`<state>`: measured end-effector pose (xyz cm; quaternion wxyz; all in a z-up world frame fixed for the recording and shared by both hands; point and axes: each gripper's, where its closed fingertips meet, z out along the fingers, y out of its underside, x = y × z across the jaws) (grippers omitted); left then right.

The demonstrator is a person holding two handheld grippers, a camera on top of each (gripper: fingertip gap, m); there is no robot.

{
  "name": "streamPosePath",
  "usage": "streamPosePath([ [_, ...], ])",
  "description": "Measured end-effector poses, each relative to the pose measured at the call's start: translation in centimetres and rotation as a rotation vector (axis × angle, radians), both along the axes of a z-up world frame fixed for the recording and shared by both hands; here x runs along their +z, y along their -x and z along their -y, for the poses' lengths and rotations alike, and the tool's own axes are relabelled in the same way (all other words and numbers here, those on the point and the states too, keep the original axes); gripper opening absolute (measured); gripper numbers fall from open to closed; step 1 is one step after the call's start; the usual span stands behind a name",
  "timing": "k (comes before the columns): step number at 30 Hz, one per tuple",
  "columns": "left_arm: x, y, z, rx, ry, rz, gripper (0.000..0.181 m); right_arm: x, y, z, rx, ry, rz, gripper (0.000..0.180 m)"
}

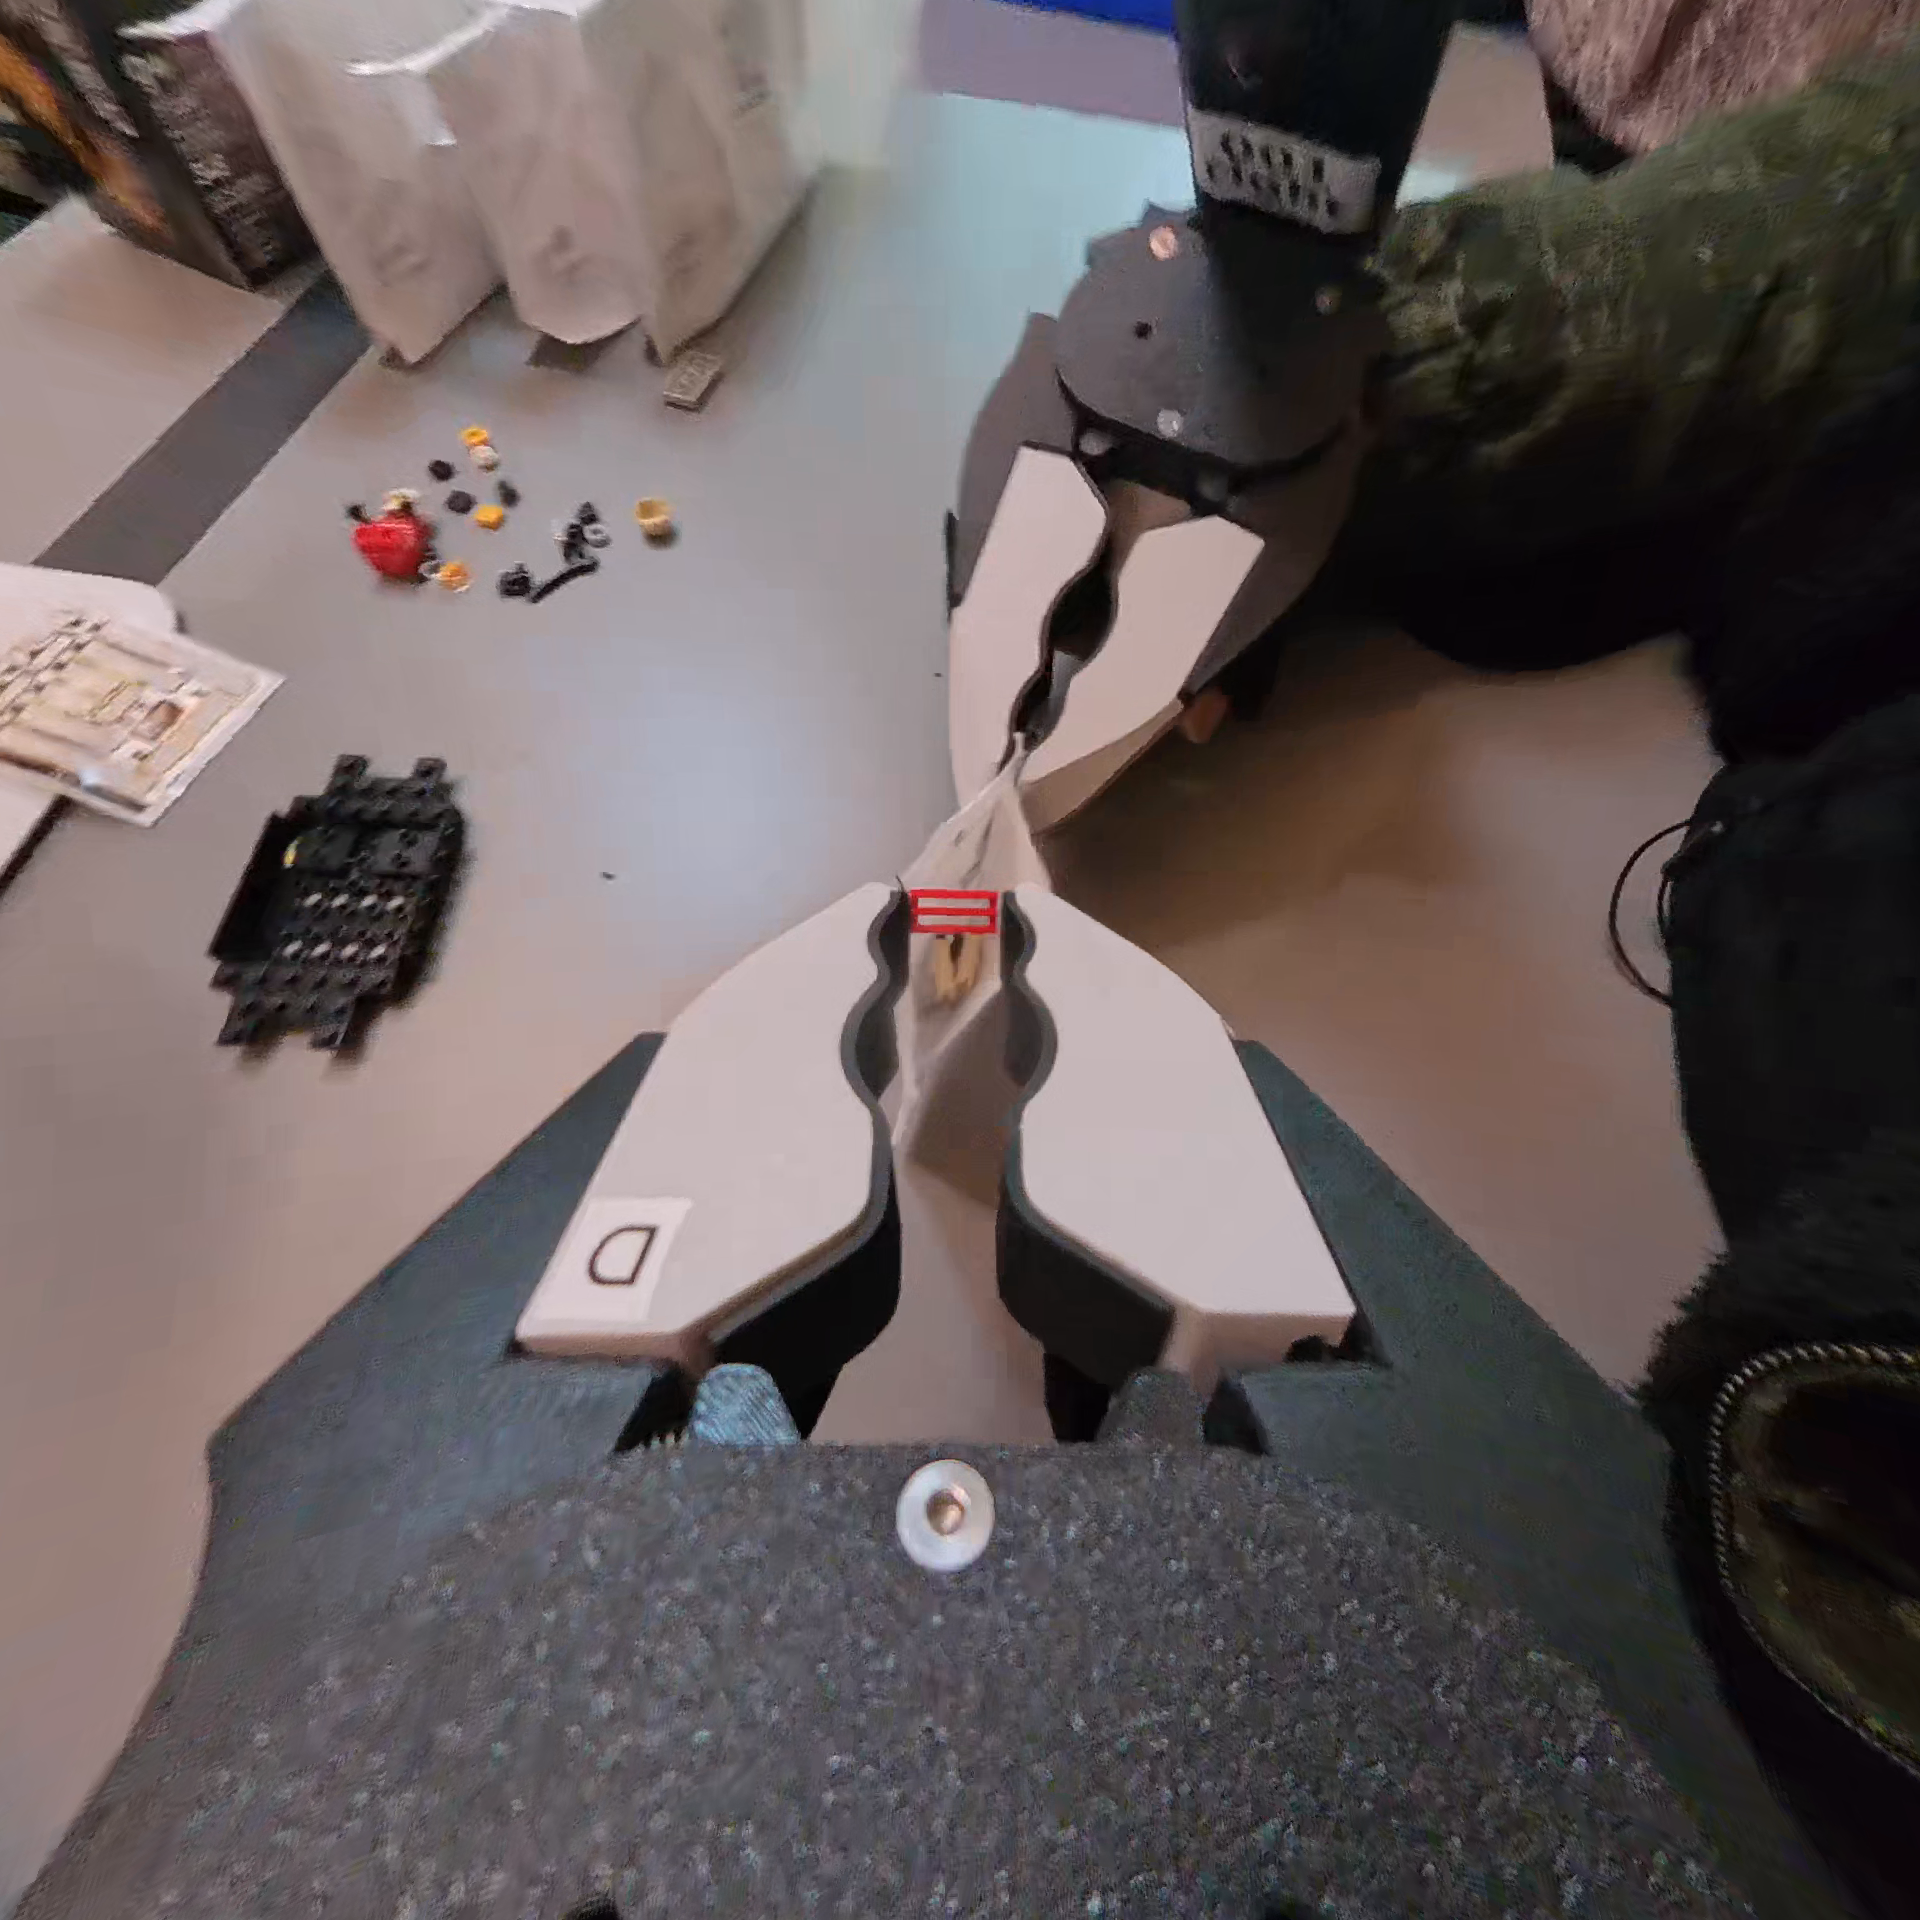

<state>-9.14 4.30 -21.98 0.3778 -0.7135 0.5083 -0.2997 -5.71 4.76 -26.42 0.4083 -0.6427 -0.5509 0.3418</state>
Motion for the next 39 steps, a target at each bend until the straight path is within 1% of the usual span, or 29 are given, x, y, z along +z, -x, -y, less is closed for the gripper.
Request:
streamPosePath([
  [1, -0.6, -0.5, 0.1, -0.010, -0.017, -0.027, 0.022, 0.1, 0.0, 0.0, 0.003, 0.001, -0.007, 0.000],
  [3, -1.5, -0.8, 0.1, -0.022, -0.030, -0.060, 0.028, 0.5, 0.0, 0.1, 0.007, 0.007, -0.028, 0.000],
  [7, -0.6, -0.1, 0.2, -0.038, -0.036, -0.007, 0.031, 0.7, -0.2, -0.1, -0.003, 0.019, -0.043, 0.000],
  [9, -0.2, 1.8, -1.2, 0.039, -0.066, -0.015, 0.029, 0.8, -0.3, -0.3, -0.011, 0.019, -0.045, 0.000],
  [10, -0.3, 3.4, -2.5, 0.122, -0.068, -0.034, 0.026, 0.8, -0.4, -0.4, -0.015, 0.020, -0.046, 0.000],
  [12, -1.9, 7.2, -4.9, 0.288, -0.011, -0.107, 0.024, 0.8, -0.5, -0.5, -0.020, 0.024, -0.047, 0.000],
  [13, -3.1, 8.7, -5.4, 0.333, 0.038, -0.137, 0.024, 0.8, -0.5, -0.6, -0.019, 0.027, -0.048, 0.000],
  [16, -7.1, 11.4, -5.9, 0.409, 0.199, -0.225, 0.033, 0.7, -0.4, -0.5, -0.017, 0.026, -0.043, 0.000],
  [19, -9.0, 11.9, -6.2, 0.429, 0.232, -0.274, 0.033, 0.8, -0.5, -0.5, -0.018, 0.023, -0.046, 0.000],
  [24, -9.0, 11.8, -6.4, 0.427, 0.235, -0.249, 0.014, 0.8, -0.5, -0.5, -0.016, 0.026, -0.048, 0.000],
  [26, -9.0, 11.4, -6.2, 0.403, 0.237, -0.233, 0.002, 0.8, -0.5, -0.4, -0.014, 0.022, -0.046, 0.000],
  [29, -9.0, 11.5, -6.3, 0.398, 0.225, -0.241, 0.001, 0.9, -0.5, -0.4, -0.015, 0.020, -0.048, 0.000],
  [32, -8.1, 11.0, -5.9, 0.363, 0.208, -0.211, 0.001, 0.9, -0.5, -0.5, -0.018, 0.017, -0.043, 0.000],
  [33, -7.0, 10.4, -5.6, 0.338, 0.191, -0.167, 0.002, 0.8, -0.5, -0.5, -0.019, 0.016, -0.037, 0.000],
  [36, -2.1, 6.8, -4.0, 0.195, 0.078, 0.012, 0.001, 0.3, -0.4, -0.5, -0.018, 0.019, -0.014, 0.000],
  [39, 0.7, 2.5, -1.6, 0.049, -0.006, 0.107, 0.002, -0.1, -0.1, -0.2, -0.008, 0.016, 0.002, 0.000],
])
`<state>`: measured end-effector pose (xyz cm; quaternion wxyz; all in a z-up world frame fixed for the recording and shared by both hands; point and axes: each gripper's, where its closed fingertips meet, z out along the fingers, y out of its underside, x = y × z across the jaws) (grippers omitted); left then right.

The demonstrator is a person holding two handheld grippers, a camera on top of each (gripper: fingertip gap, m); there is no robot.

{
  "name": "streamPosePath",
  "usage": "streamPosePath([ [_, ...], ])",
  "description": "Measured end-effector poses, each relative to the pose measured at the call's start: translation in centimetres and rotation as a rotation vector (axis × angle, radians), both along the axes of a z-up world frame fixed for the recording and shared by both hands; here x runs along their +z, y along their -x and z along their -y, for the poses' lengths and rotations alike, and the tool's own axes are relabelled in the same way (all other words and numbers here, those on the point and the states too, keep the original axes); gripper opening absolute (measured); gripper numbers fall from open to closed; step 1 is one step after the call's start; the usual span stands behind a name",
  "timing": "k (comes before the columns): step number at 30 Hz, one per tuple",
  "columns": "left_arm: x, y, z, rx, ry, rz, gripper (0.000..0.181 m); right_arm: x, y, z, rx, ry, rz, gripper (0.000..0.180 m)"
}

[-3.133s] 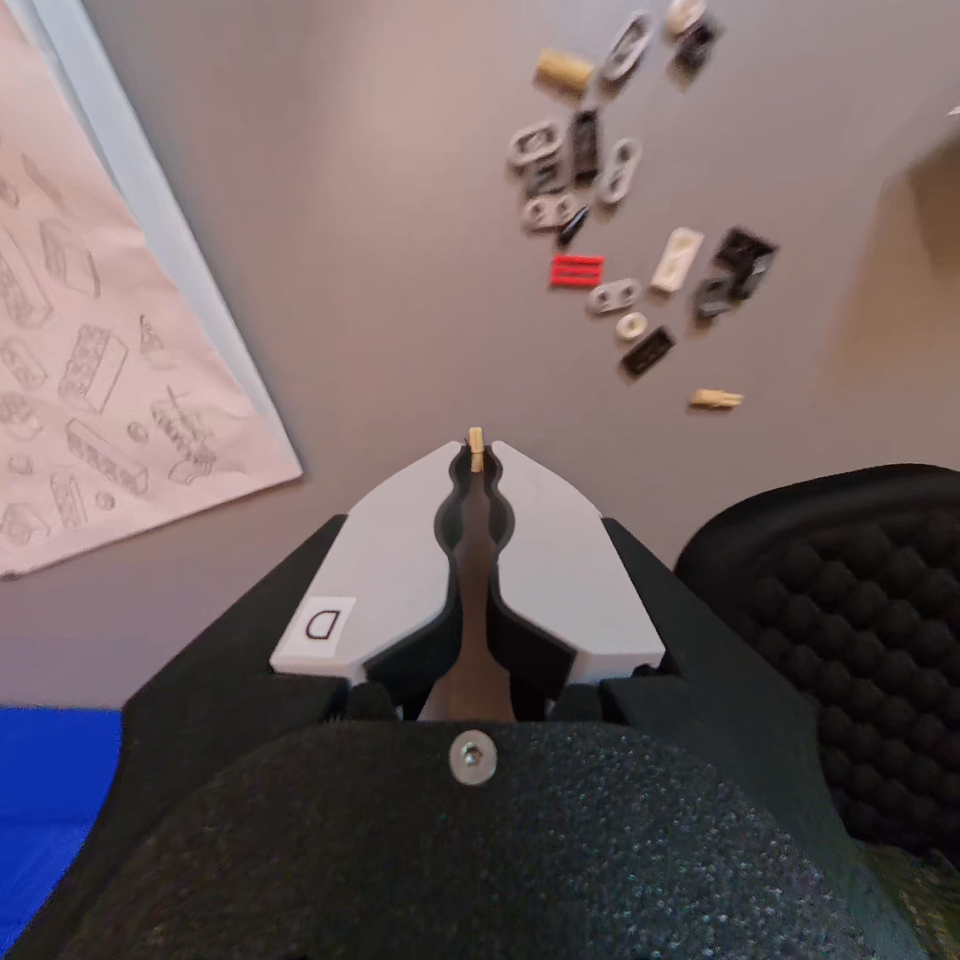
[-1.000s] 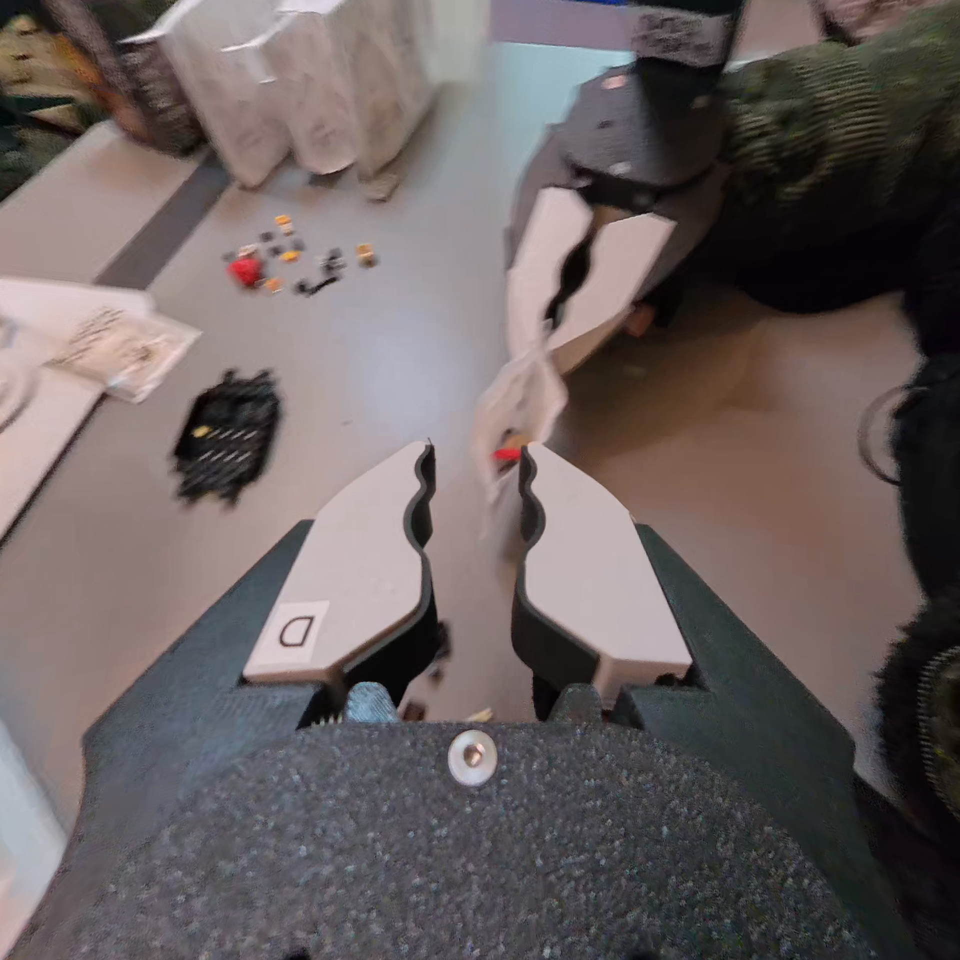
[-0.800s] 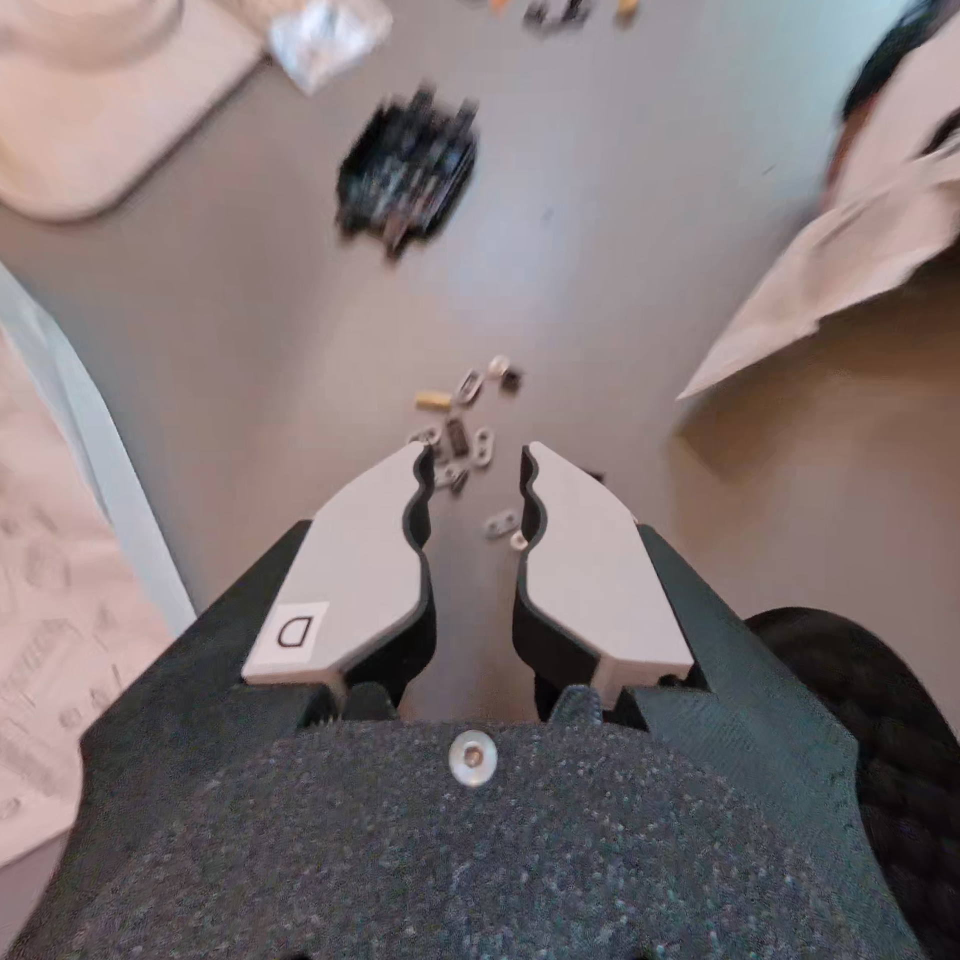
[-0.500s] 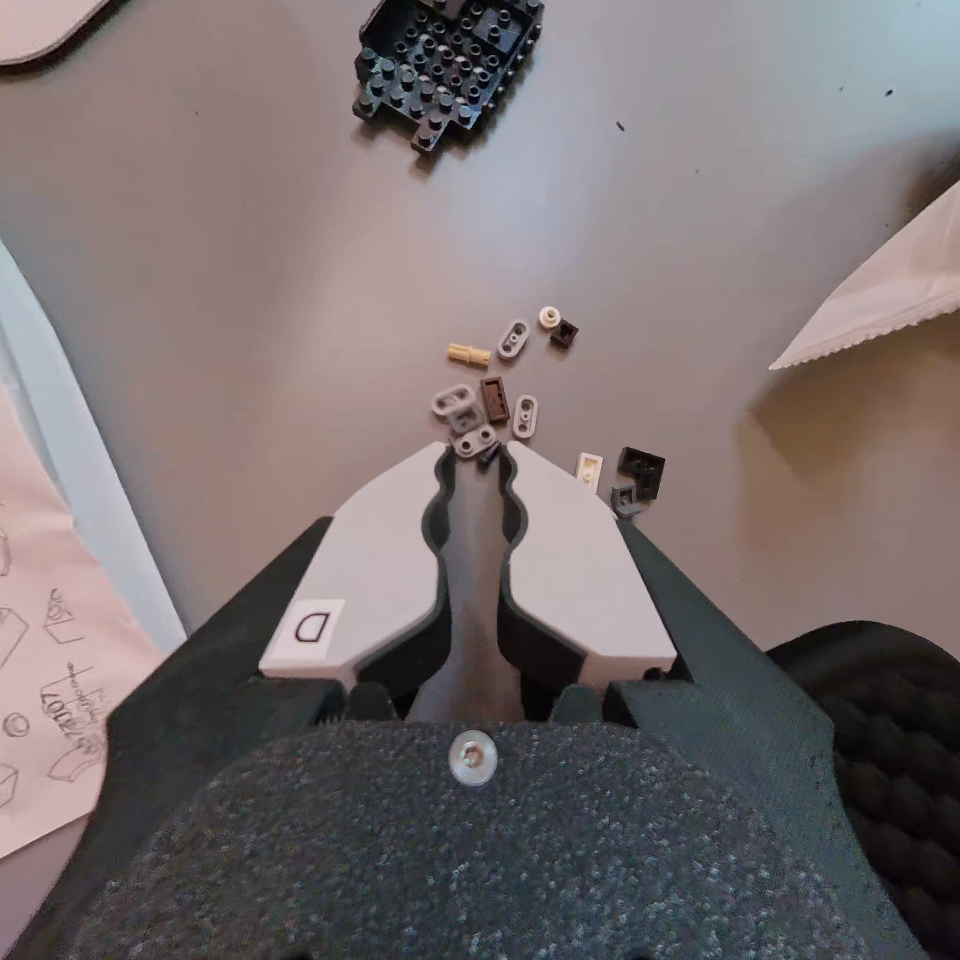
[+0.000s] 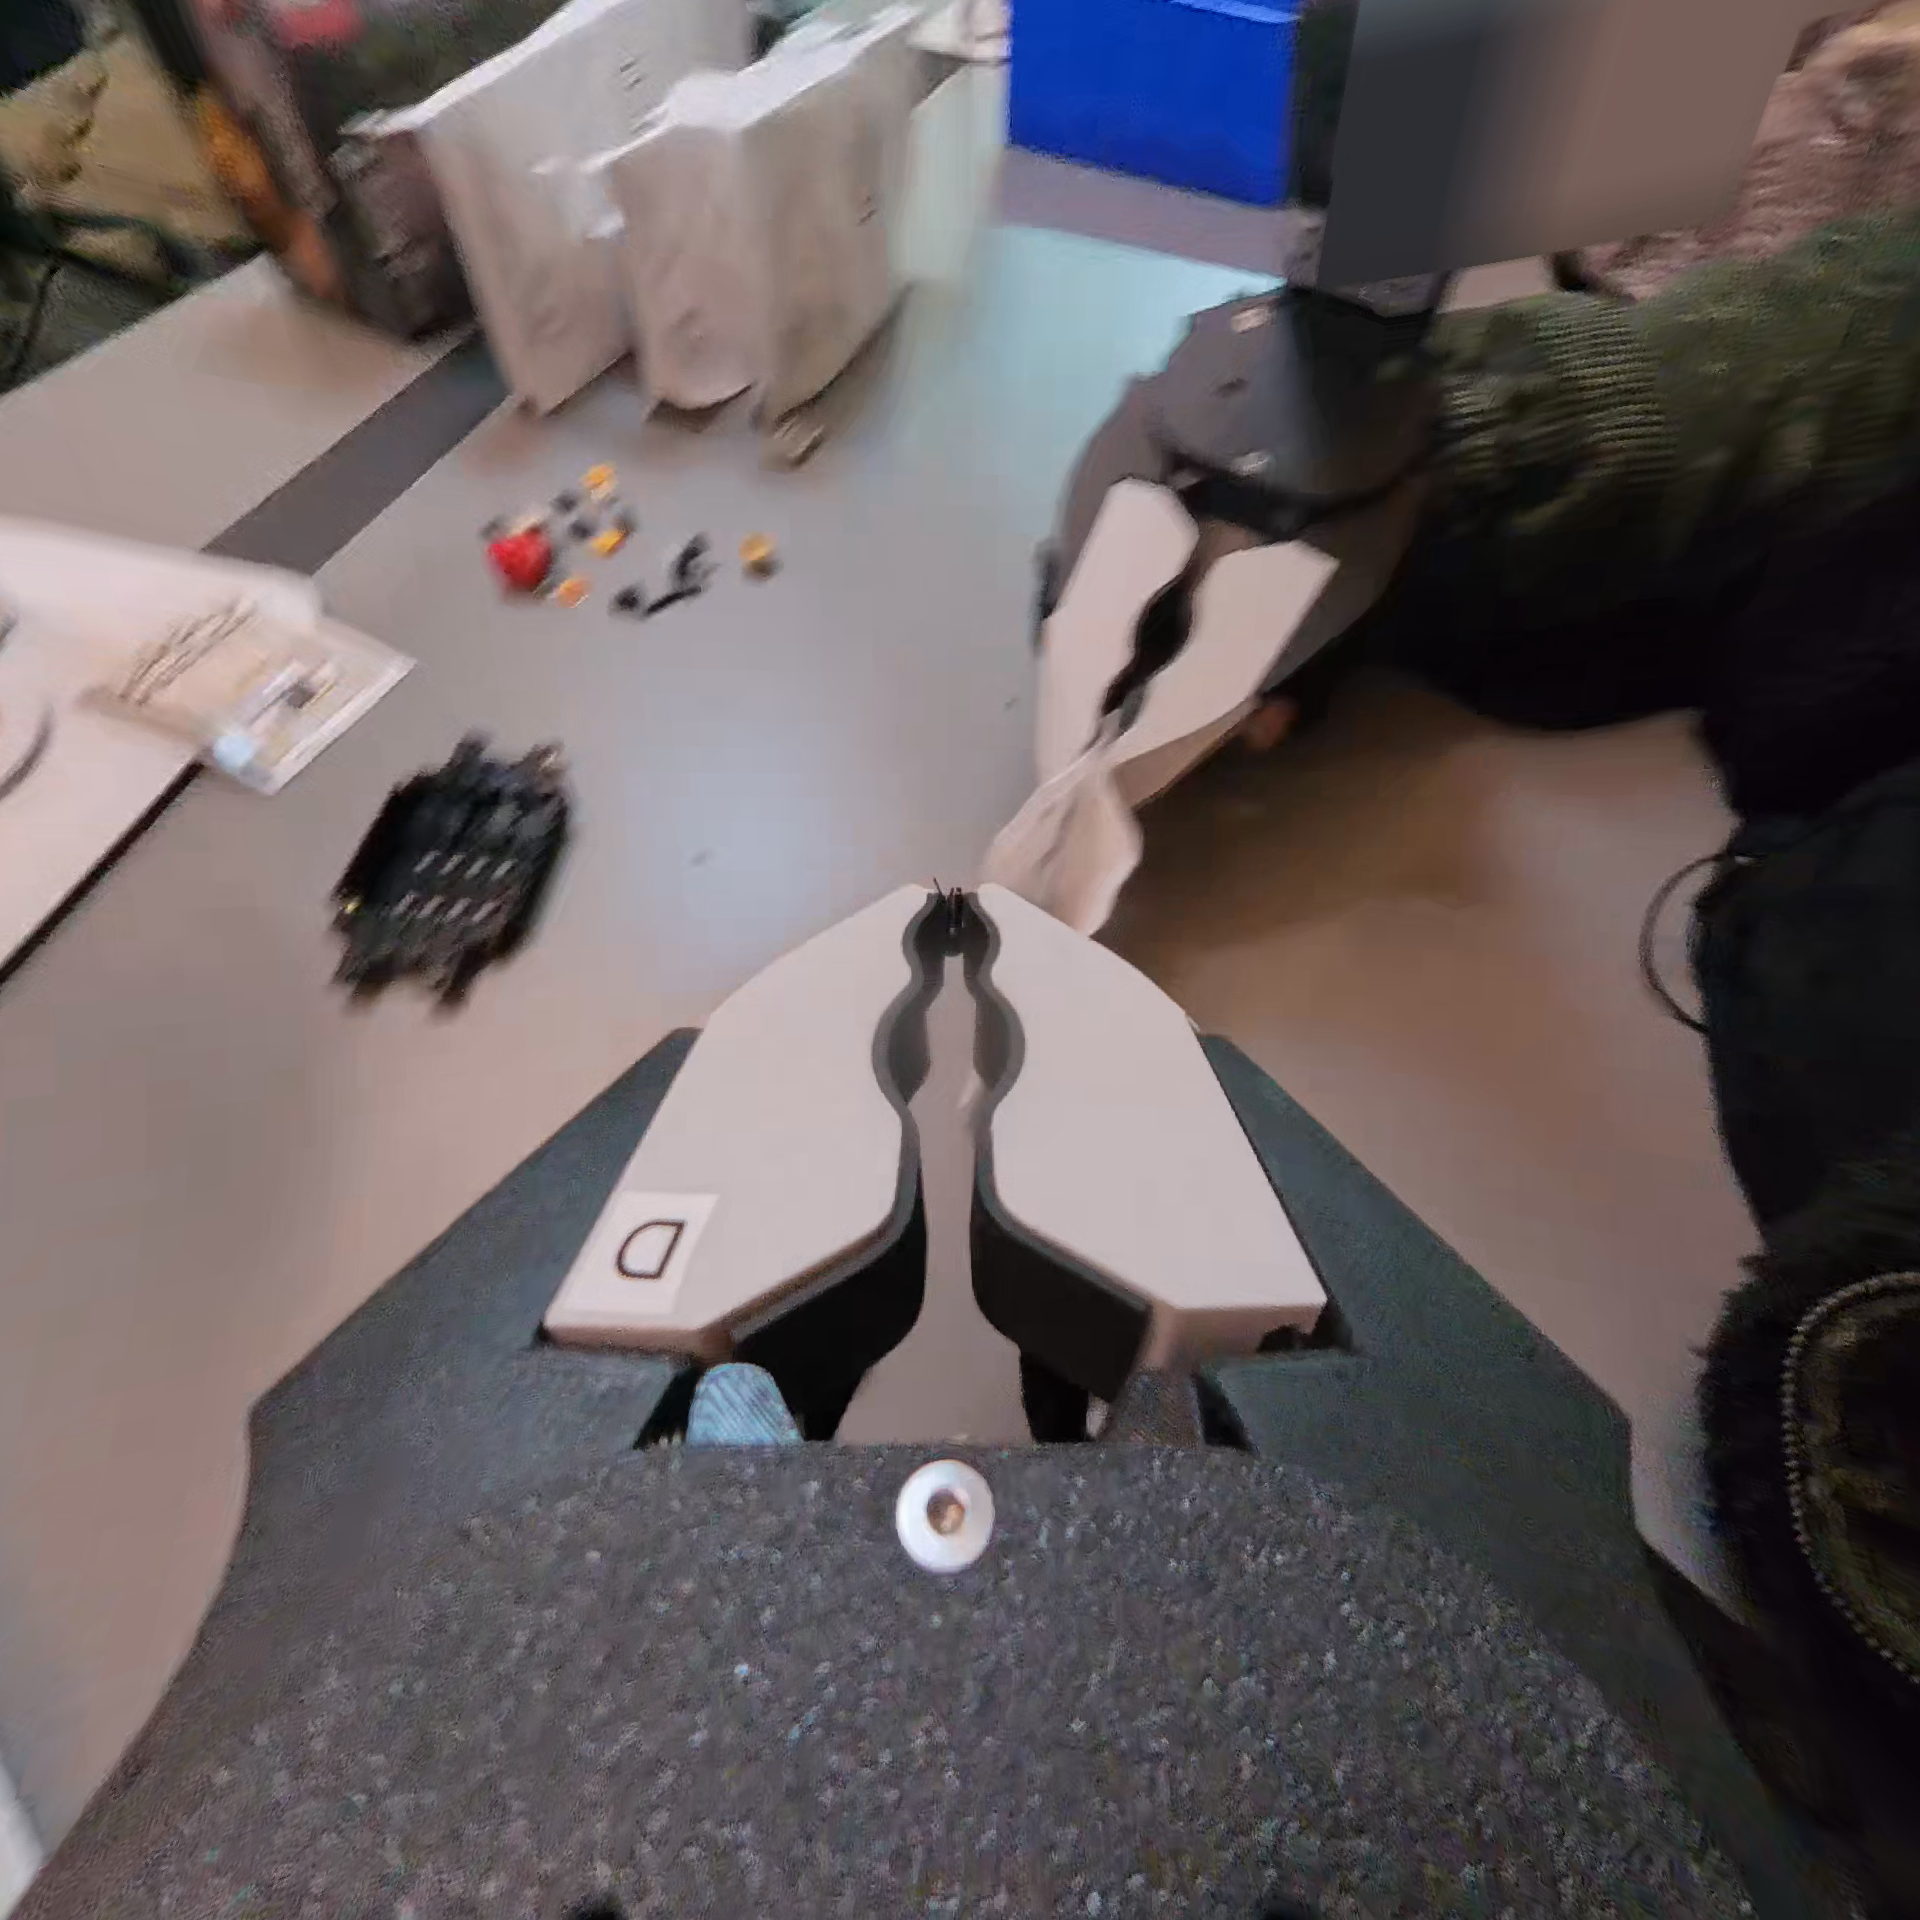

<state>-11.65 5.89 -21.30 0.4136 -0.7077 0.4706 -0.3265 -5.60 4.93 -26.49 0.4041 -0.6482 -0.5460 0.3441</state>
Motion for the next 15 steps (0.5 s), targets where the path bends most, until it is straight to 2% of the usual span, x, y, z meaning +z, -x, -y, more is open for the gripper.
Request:
streamPosePath([
  [4, -1.7, -3.0, 1.5, -0.090, -0.059, -0.105, 0.015, 0.2, 0.0, 0.1, 0.004, 0.000, -0.012, 0.000],
  [9, -1.7, -2.1, 1.4, -0.090, -0.037, -0.071, 0.028, 0.5, -0.2, -0.1, -0.004, 0.010, -0.035, 0.000],
  [11, -1.4, -0.4, 0.0, -0.009, -0.052, -0.079, 0.027, 0.5, -0.2, -0.2, -0.007, 0.010, -0.033, 0.000],
  [12, -1.7, 1.1, -1.3, 0.069, -0.043, -0.105, 0.021, 0.5, -0.3, -0.3, -0.009, 0.010, -0.032, 0.000],
  [15, -4.3, 6.1, -4.8, 0.305, 0.044, -0.207, 0.021, 0.6, -0.3, -0.3, -0.008, 0.013, -0.035, 0.000],
])
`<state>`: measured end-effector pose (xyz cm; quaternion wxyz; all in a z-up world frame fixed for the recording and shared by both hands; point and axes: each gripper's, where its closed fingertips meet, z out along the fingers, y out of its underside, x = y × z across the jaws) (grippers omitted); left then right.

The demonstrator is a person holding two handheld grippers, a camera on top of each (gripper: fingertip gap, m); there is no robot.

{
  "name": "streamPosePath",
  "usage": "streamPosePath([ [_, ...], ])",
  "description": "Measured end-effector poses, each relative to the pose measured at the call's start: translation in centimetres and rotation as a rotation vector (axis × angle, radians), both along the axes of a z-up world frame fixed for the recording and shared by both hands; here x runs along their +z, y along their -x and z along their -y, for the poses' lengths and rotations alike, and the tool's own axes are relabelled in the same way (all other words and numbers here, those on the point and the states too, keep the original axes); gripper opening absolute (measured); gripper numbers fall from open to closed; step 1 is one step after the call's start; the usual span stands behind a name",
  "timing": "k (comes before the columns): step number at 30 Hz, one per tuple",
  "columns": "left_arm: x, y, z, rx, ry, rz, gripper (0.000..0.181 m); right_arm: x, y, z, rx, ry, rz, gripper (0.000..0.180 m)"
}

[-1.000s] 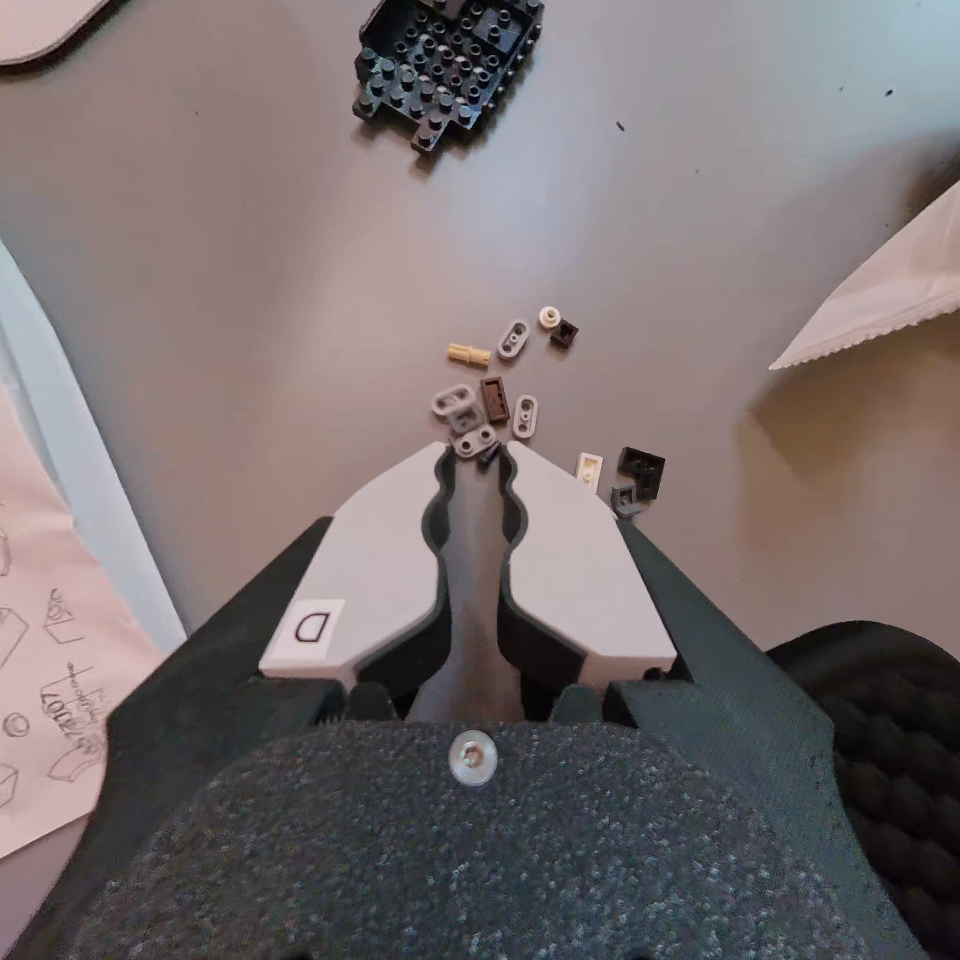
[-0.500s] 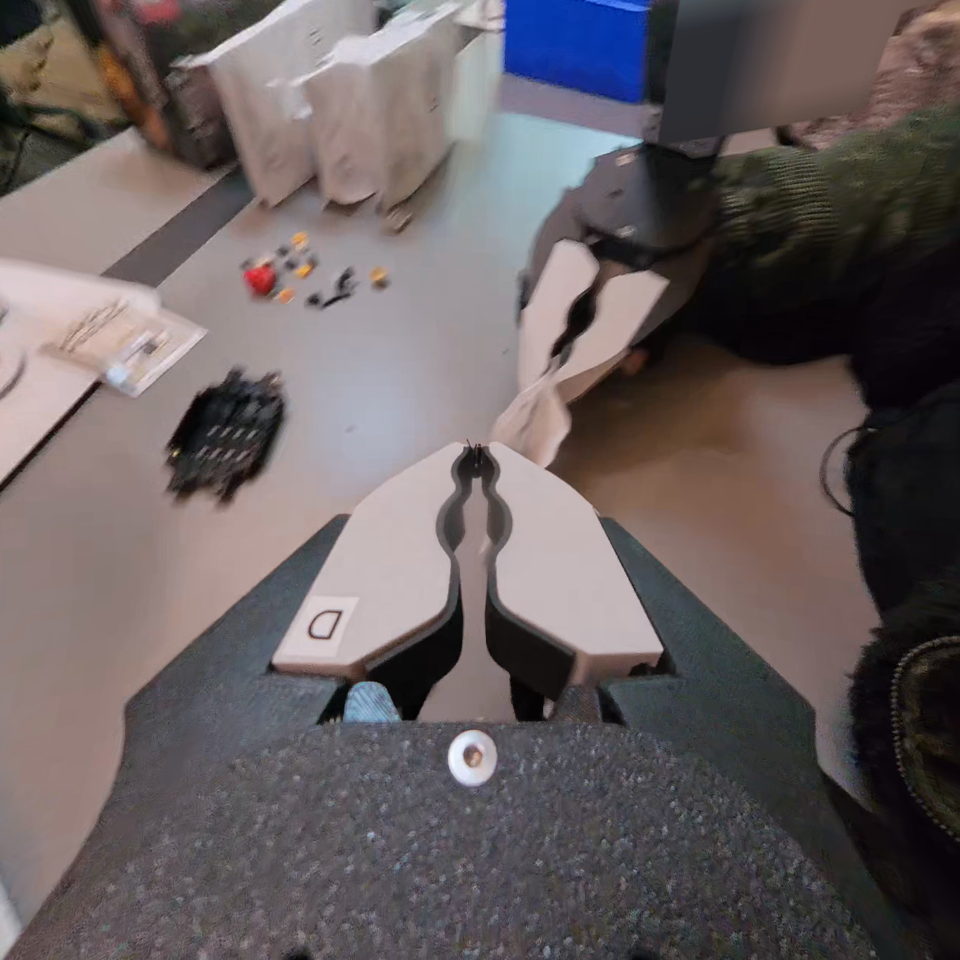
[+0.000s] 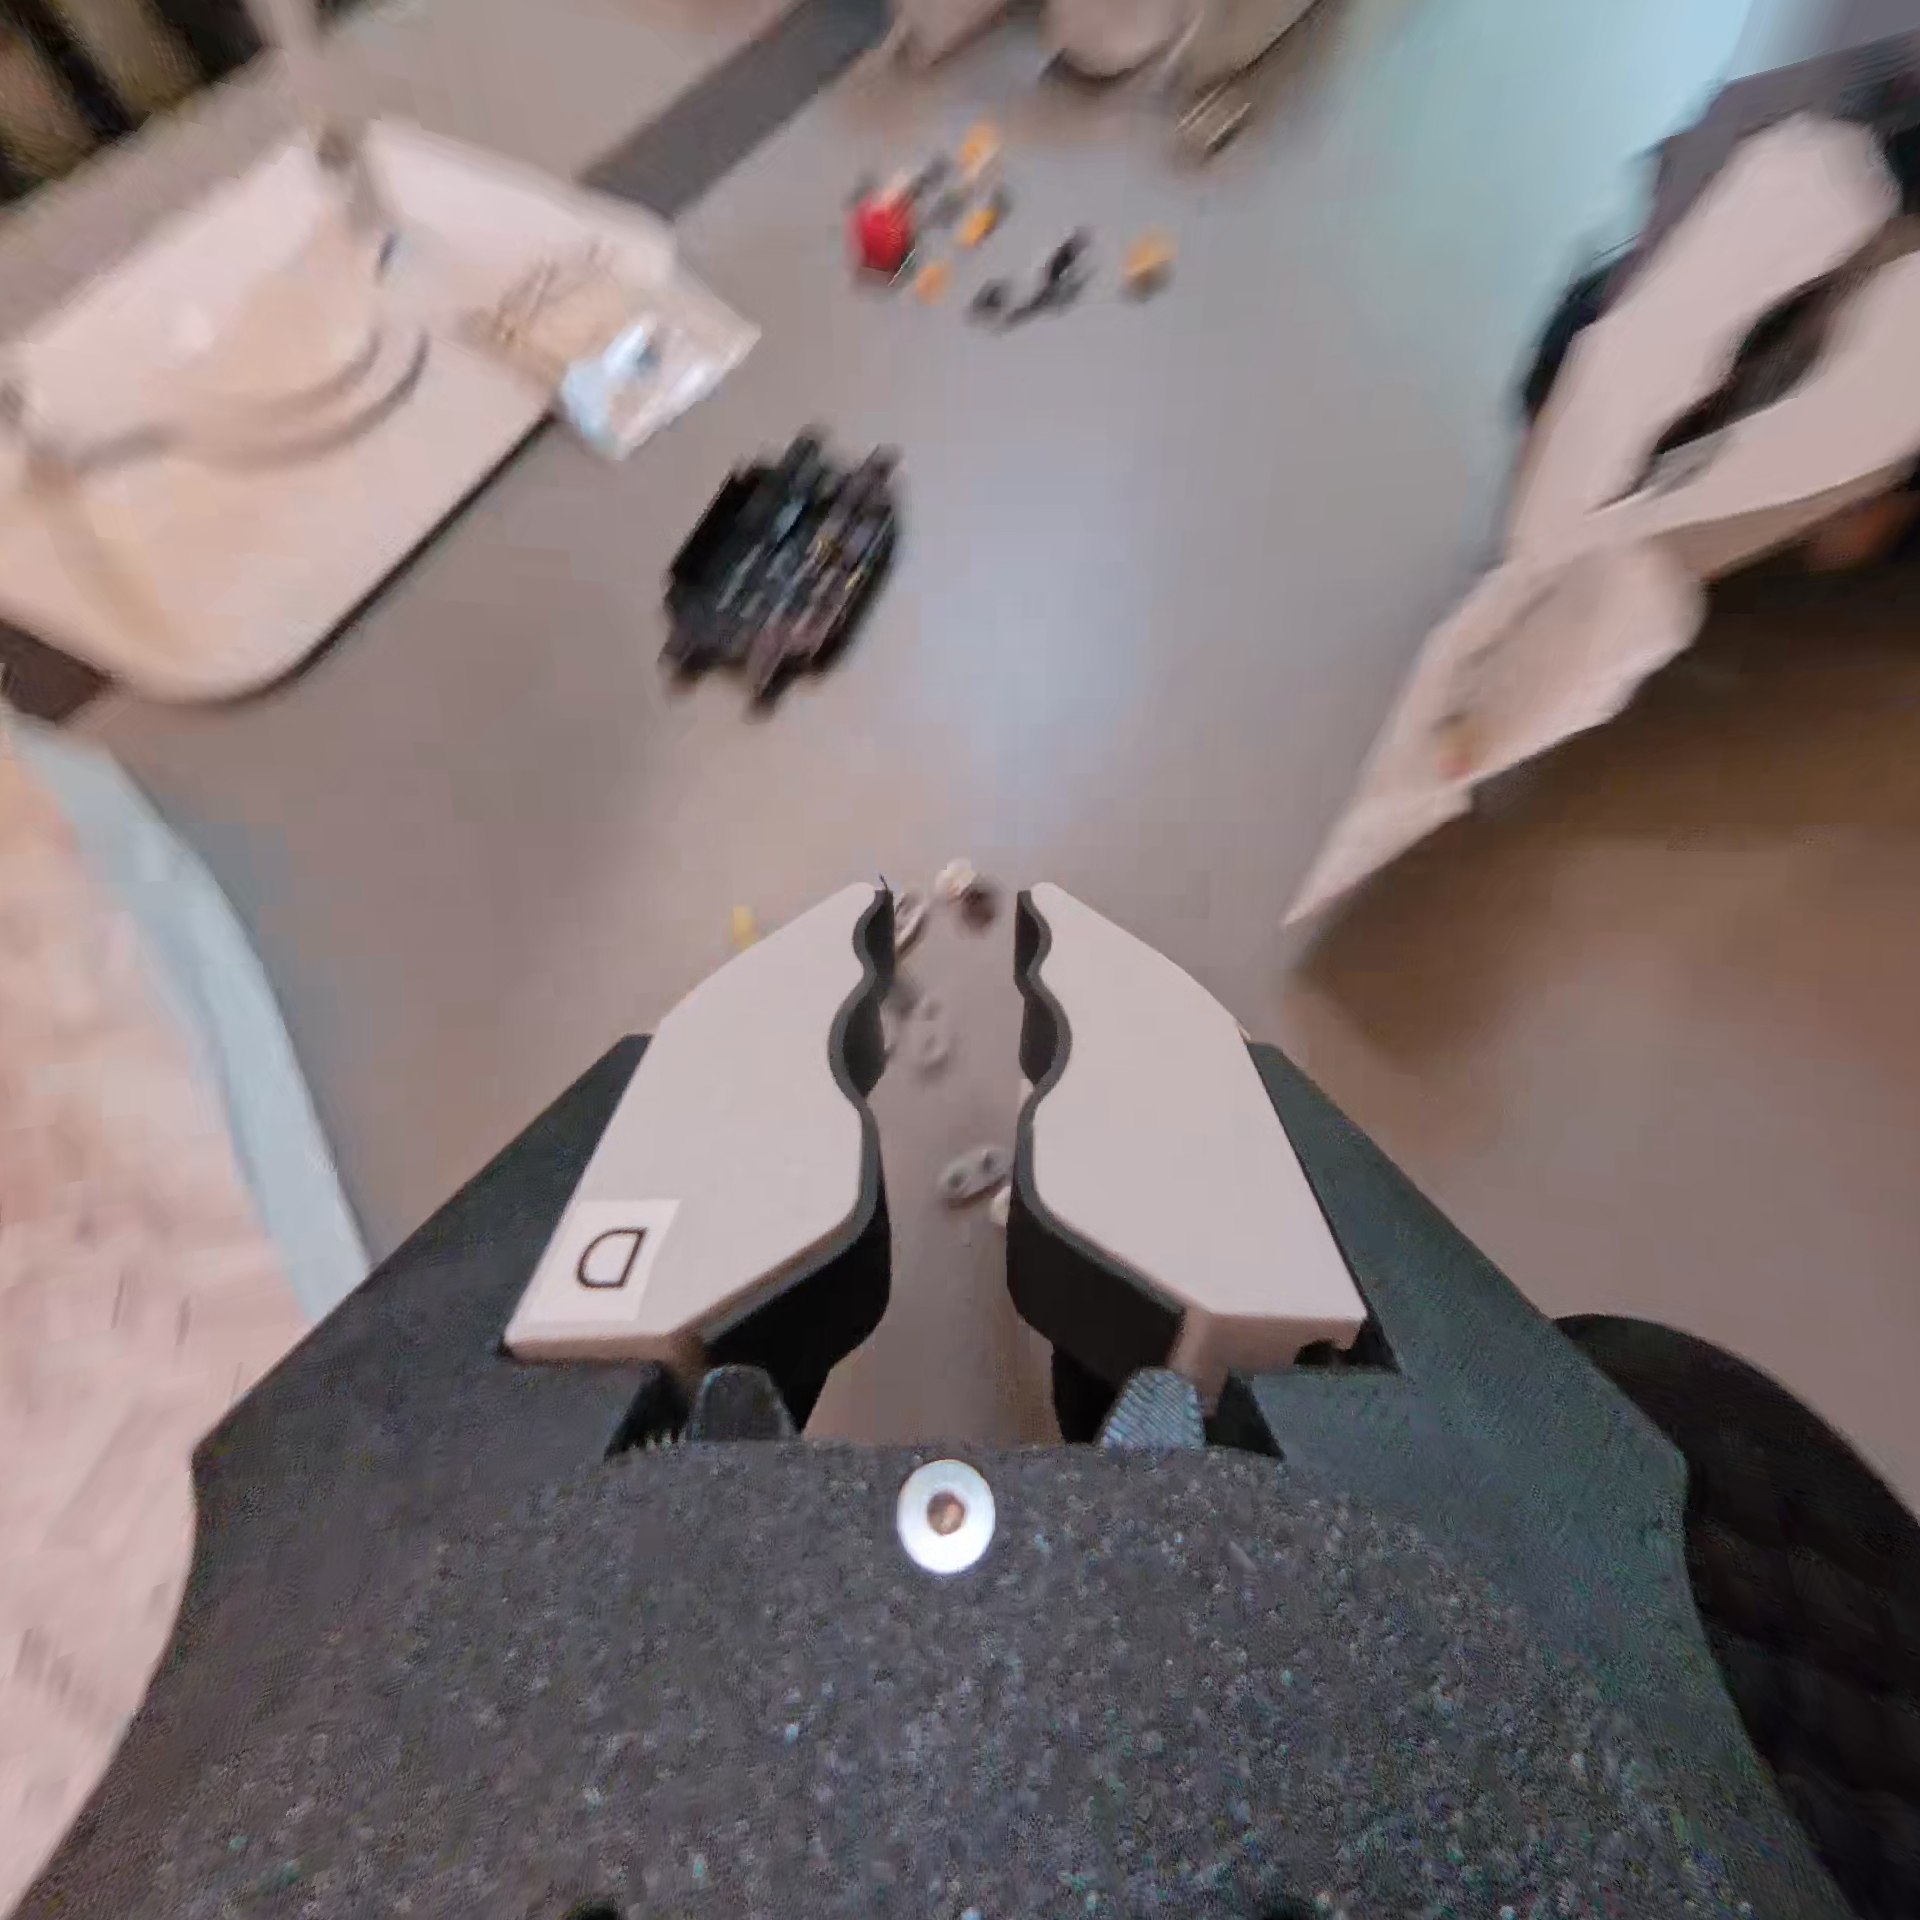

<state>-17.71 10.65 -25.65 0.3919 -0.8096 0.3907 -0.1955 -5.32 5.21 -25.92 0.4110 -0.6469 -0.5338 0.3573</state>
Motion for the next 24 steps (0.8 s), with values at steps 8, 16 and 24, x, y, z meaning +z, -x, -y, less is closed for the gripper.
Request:
streamPosePath([
  [8, -5.3, 2.2, -0.5, 0.073, 0.180, -0.107, 0.020, 0.0, 0.0, 0.0, 0.003, 0.001, 0.000, 0.000],
  [16, -5.1, 1.8, 0.1, 0.040, 0.211, -0.089, 0.007, 0.0, 0.0, 0.1, 0.004, -0.004, 0.002, 0.000],
  [24, 3.8, -7.8, 5.2, -0.318, -0.032, 0.179, 0.012, -0.8, 0.3, 0.2, 0.007, -0.002, 0.040, 0.000],
])
